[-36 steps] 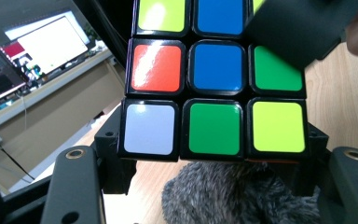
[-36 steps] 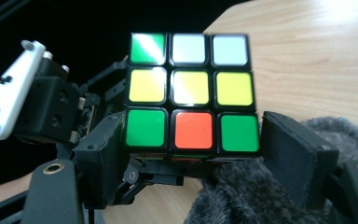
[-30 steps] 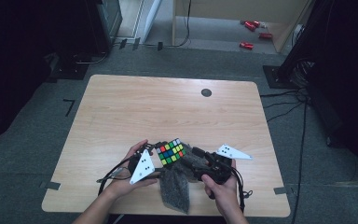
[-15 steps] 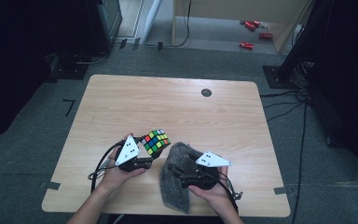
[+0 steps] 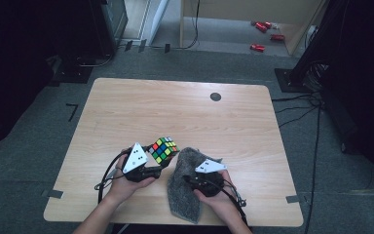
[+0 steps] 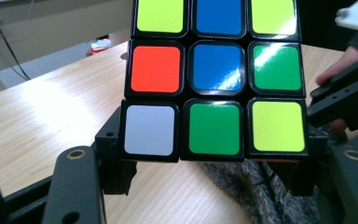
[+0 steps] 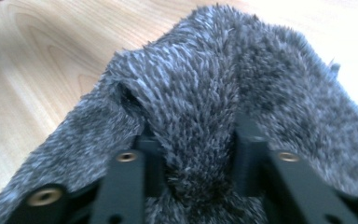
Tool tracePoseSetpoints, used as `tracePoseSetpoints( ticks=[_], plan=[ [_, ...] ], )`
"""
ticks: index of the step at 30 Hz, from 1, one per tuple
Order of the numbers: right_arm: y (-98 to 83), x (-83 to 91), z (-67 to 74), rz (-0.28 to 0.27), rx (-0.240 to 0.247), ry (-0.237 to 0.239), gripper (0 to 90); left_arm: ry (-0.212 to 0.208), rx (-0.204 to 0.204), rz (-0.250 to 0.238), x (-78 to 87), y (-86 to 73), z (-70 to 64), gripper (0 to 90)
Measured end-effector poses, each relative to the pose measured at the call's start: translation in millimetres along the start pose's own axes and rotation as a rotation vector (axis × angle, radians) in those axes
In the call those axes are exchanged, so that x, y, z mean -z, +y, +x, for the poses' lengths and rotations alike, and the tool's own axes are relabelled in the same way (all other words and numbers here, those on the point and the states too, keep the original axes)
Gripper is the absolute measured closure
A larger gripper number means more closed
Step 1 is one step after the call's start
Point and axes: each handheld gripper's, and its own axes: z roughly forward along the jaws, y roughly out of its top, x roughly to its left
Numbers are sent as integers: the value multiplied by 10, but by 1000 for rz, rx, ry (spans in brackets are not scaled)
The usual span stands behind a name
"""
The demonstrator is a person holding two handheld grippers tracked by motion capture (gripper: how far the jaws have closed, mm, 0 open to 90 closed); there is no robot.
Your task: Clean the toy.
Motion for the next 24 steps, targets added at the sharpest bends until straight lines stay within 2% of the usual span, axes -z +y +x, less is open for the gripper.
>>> tracePoseSetpoints(
  ticks=[2,4,7,10,13,16,19,21,22,23,24],
  plan=[
    [-9,38,-48,-19,-21,8,759,-14,-1,11,-11,-7,-4,349],
    [-3,103,-83,-58,-28,10,791,-26,22,17,-19,-12,15,349],
    [19,230,-135,-134,-50,-3,810,-43,55,14,-17,-20,52,349],
    [56,375,-187,-218,-58,-30,814,-54,67,22,-22,-30,74,349],
    [92,486,-237,-275,-75,-47,814,-62,70,29,-20,-40,77,349],
    [100,506,-276,-264,-79,-48,810,-63,74,28,-3,-45,83,349],
    [61,436,-316,-206,-72,-61,801,-63,81,23,10,-48,97,349],
    [38,374,-348,-169,-79,-51,769,-62,83,22,10,-52,103,349],
    [31,352,-358,-156,-80,-47,742,-63,83,23,8,-54,103,349],
    [23,323,-365,-143,-77,-45,665,-64,81,25,5,-56,101,349],
    [17,294,-363,-132,-69,-55,537,-61,75,22,3,-57,95,349]
  ],
)
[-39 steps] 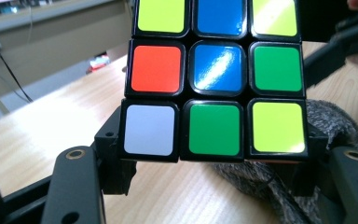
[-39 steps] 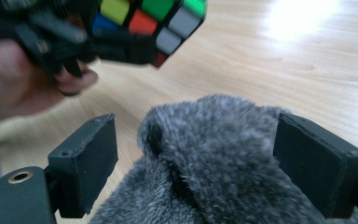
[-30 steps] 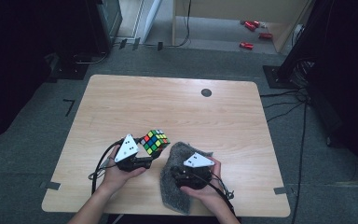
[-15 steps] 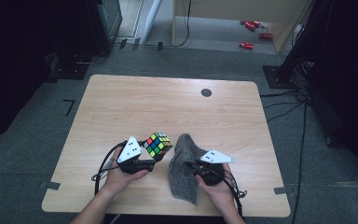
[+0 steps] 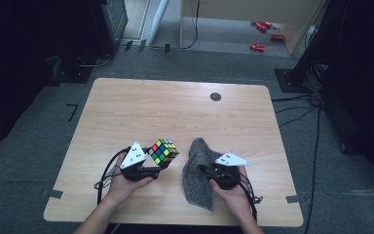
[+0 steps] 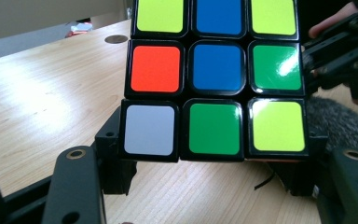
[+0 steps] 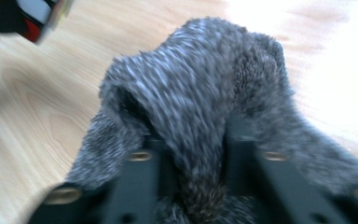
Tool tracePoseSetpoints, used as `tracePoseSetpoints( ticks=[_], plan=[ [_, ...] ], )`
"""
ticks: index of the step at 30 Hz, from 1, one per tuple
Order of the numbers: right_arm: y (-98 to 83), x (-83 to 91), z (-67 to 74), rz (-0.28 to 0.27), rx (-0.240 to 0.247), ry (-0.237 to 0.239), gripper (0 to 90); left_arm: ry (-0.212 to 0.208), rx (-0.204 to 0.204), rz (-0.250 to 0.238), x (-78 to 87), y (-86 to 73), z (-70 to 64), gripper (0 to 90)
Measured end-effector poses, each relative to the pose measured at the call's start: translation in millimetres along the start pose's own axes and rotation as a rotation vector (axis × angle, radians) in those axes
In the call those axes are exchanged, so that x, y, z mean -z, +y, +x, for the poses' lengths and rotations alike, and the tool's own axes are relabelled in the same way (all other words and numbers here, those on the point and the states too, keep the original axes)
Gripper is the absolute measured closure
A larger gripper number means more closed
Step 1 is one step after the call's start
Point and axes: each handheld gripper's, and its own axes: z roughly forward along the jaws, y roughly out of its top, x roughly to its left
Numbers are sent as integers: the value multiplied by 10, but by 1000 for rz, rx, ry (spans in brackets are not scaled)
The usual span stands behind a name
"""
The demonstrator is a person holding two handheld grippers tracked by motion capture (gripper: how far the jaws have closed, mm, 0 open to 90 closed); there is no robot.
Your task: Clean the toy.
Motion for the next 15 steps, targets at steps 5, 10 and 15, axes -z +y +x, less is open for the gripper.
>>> tracePoseSetpoints(
  ticks=[5,10,15],
  plan=[
    [32,37,31,-24,16,-65,168,1,-4,-15,11,11,-12,349],
    [98,134,118,-119,64,-81,98,1,1,-5,-21,-8,29,349],
    [99,-36,242,-76,102,-81,76,-2,3,-7,-1,-12,26,349]
  ],
)
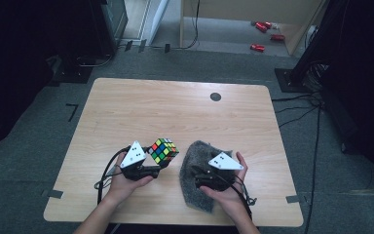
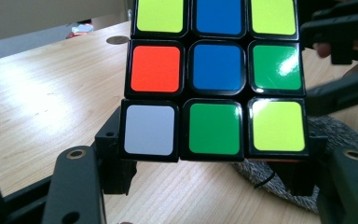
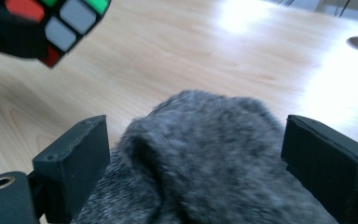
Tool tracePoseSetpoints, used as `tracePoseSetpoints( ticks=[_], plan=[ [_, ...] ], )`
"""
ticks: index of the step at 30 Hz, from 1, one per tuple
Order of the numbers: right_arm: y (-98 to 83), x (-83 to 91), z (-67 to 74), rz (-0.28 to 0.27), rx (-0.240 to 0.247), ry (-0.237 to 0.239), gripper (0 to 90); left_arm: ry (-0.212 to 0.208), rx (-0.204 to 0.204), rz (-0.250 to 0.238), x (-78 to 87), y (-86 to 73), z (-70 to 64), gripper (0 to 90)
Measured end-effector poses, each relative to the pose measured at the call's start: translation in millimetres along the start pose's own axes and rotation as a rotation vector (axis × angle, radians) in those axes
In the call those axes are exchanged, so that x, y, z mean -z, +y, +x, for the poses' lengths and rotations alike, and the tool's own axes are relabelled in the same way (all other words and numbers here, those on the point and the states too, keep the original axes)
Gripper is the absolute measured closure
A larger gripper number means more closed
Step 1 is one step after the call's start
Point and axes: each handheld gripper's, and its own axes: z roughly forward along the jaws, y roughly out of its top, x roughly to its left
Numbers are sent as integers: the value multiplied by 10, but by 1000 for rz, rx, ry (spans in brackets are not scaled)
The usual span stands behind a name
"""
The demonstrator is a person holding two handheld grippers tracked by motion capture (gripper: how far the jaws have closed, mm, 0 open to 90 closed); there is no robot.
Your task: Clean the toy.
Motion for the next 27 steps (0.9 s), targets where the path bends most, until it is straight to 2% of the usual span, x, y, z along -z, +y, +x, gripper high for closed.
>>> tracePoseSetpoints(
  ticks=[3,5,7,8,9,11,13,14,17,20,23,25,27],
  plan=[
    [-50,-124,53,68,24,2,60,1,4,5,0,-4,-3,349],
    [-99,-189,51,108,5,-6,83,-3,9,2,0,-1,-9,349],
    [-134,-211,40,137,3,-41,242,-6,5,0,0,3,-19,349],
    [-151,-208,28,151,11,-79,349,-8,10,0,-4,2,-18,349],
    [-161,-205,4,161,5,-88,462,-11,17,0,-10,0,-12,349],
    [-180,-194,-50,160,-24,-59,602,-11,26,3,-25,-4,-6,349],
    [-195,-171,-106,157,-48,-22,691,-11,15,14,-40,-11,-15,349],
    [-194,-142,-136,142,-66,-3,730,-12,11,17,-46,-14,-23,349],
    [-153,-35,-166,72,-81,8,777,-19,2,26,-70,-21,-54,349],
    [-61,116,-134,-30,-63,25,796,-26,-21,39,-99,-26,-101,349],
    [19,228,-95,-114,-57,50,796,-56,-37,47,-128,-32,-150,349],
    [66,301,-72,-177,-69,99,796,-85,-56,49,-151,-37,-198,349],
    [90,341,-52,-213,-77,133,796,-113,-63,54,-179,-42,-234,348]
  ],
)
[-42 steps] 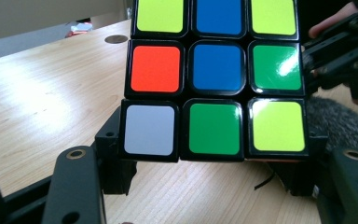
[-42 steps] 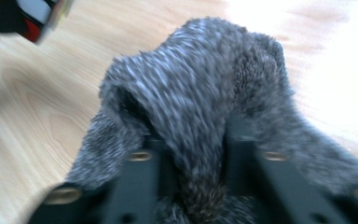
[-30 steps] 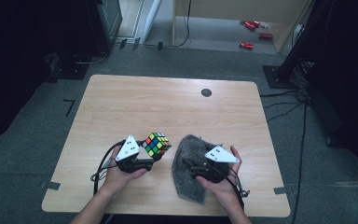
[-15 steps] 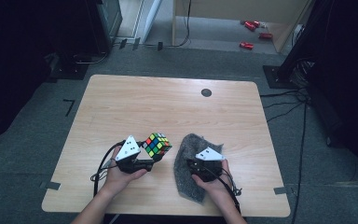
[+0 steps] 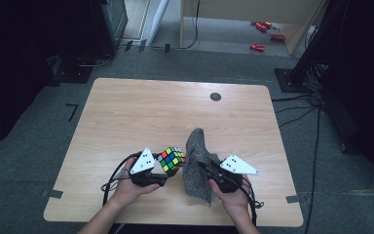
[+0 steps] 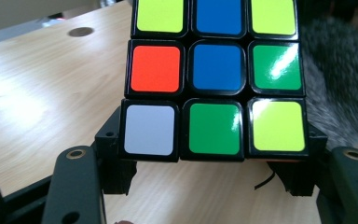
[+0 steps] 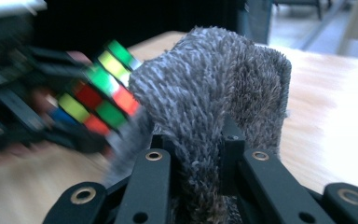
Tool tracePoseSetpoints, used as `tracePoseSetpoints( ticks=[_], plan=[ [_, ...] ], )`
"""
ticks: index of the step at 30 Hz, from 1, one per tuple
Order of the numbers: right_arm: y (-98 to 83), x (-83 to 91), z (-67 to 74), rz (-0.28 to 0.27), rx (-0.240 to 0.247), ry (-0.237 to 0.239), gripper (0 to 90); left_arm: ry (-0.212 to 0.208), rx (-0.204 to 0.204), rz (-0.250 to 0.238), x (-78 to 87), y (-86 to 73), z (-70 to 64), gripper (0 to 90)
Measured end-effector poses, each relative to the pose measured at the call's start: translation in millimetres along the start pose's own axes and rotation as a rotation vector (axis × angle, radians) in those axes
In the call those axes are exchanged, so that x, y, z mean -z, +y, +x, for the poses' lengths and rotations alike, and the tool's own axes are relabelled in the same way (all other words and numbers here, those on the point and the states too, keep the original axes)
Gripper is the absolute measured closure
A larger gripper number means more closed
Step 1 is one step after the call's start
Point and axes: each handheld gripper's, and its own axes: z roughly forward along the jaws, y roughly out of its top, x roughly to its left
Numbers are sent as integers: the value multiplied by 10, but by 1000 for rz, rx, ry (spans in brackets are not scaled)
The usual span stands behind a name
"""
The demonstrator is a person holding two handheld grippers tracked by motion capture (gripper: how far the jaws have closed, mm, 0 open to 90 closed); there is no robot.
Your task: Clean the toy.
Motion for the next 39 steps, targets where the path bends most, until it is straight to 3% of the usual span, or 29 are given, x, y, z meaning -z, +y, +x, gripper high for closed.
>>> tracePoseSetpoints(
  ticks=[6,11,14,17,21,25,29,32,34,39],
  plan=[
    [66,25,95,-38,-57,113,791,-25,-36,5,-70,-20,-63,348],
    [125,42,141,-39,-65,151,784,-50,-41,-15,-62,-17,-91,348],
    [96,16,93,-33,-111,165,785,-46,-60,-20,-54,-10,-117,348],
    [52,-16,44,-18,-141,167,784,-42,-71,-9,-64,-16,-128,348],
    [47,-30,30,6,-138,151,786,-30,-66,16,-99,-25,-124,348],
    [99,-2,120,-3,-96,153,784,-31,-68,41,-121,-32,-136,348],
    [133,-8,184,-15,-85,154,778,-28,-75,48,-111,-13,-166,349],
    [91,-29,114,-25,-122,165,770,-43,-74,29,-81,-1,-170,348],
    [49,-48,62,-12,-128,140,772,-45,-73,21,-71,5,-168,348],
    [35,-44,48,6,-129,126,782,-23,-59,47,-106,-12,-138,348]
  ],
)
